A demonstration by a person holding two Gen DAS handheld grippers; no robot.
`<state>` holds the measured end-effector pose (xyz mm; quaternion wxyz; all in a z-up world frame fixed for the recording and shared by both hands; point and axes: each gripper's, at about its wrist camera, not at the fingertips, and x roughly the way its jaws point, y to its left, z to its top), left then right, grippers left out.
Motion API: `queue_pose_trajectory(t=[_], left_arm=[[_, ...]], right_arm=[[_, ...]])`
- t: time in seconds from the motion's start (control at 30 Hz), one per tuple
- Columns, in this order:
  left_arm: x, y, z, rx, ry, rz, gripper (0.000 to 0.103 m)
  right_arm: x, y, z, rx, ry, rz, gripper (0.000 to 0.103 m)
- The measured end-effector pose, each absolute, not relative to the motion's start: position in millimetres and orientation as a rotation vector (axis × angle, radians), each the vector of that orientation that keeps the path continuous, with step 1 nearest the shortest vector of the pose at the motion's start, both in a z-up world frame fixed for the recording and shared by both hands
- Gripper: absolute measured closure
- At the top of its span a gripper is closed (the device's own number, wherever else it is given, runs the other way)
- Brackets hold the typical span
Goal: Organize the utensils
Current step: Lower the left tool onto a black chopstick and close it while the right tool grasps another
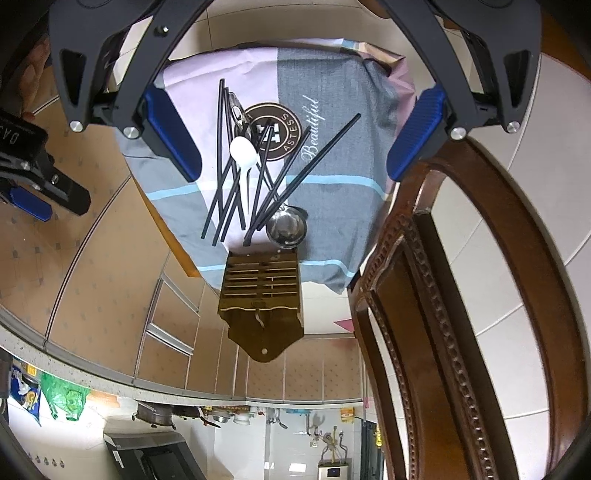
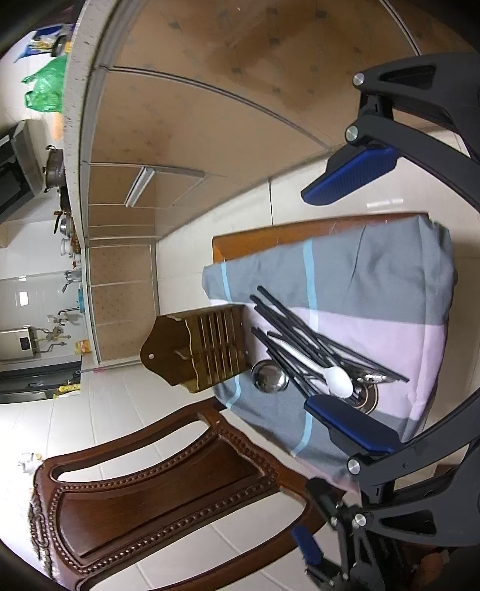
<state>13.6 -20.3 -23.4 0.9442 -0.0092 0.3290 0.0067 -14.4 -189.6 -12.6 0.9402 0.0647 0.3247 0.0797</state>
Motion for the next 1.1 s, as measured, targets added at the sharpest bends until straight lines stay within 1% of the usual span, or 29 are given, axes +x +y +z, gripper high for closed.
queue_pose_trajectory(t=[0.1, 0.2, 0.23, 0.27, 0.3, 0.33, 0.4, 0.47, 0.53, 0.6, 0.67, 0.7, 0.73, 0.83, 1.0, 1.1], left_arm=[[25.5, -25.2, -33.3, 0.006, 0.697, 0.003, 0.004], [40.0, -23.9, -45.7, -0.004, 0.690, -0.015, 0.005], [48.0, -22.0, -50.8, -0.015, 0.694, -0.014, 0.006], [54.9, -20.5, -53.9, -0.020, 0.702, -0.014, 0.007], [65.4, -19.3, -57.2, -0.021, 0.718, -0.015, 0.013], [75.3, -19.5, -58.7, -0.013, 0.733, -0.018, 0.017], [94.3, -23.0, -59.6, 0.031, 0.751, -0.024, 0.017], [113.6, -26.6, -61.7, 0.082, 0.772, -0.026, 0.017], [137.5, -29.9, -67.1, 0.120, 0.803, -0.045, 0.017], [159.2, -33.7, -75.6, 0.166, 0.829, -0.068, 0.017], [172.3, -35.0, -84.0, 0.207, 0.834, -0.063, 0.017], [176.7, -33.1, -89.8, 0.212, 0.826, -0.054, 0.017], [178.8, -30.7, -93.2, 0.207, 0.828, -0.053, 0.018], [190.8, -24.4, -107.1, 0.193, 0.872, -0.058, 0.018], [202.1, -21.0, -114.5, 0.219, 0.892, -0.077, 0.018], [208.6, -22.0, -119.5, 0.234, 0.906, -0.086, 0.018]], right_arm=[[-3.9, -192.4, -25.2, 0.157, 0.667, 0.164, 0.003], [21.5, -197.7, -47.0, 0.234, 0.737, 0.184, 0.003], [26.6, -200.1, -51.5, 0.261, 0.734, 0.191, 0.003], [34.5, -201.9, -58.9, 0.274, 0.731, 0.179, 0.003], [45.1, -202.9, -68.4, 0.276, 0.755, 0.160, 0.003], [56.5, -203.8, -76.5, 0.294, 0.796, 0.161, 0.008], [78.9, -206.5, -85.5, 0.352, 0.842, 0.177, 0.017], [96.4, -205.2, -88.1, 0.335, 0.837, 0.158, 0.021], [117.2, -201.1, -92.6, 0.290, 0.840, 0.143, 0.032], [138.9, -195.3, -103.4, 0.286, 0.881, 0.125, 0.038], [157.5, -188.4, -114.3, 0.264, 0.917, 0.117, 0.049], [167.9, -180.9, -120.5, 0.239, 0.936, 0.112, 0.061], [176.3, -174.9, -125.8, 0.213, 0.949, 0.105, 0.068], [194.7, -160.3, -138.8, 0.176, 0.972, 0.075, 0.076], [213.9, -150.8, -147.4, 0.149, 0.983, 0.022, 0.080], [223.6, -147.2, -152.1, 0.172, 1.024, 0.050, 0.082]])
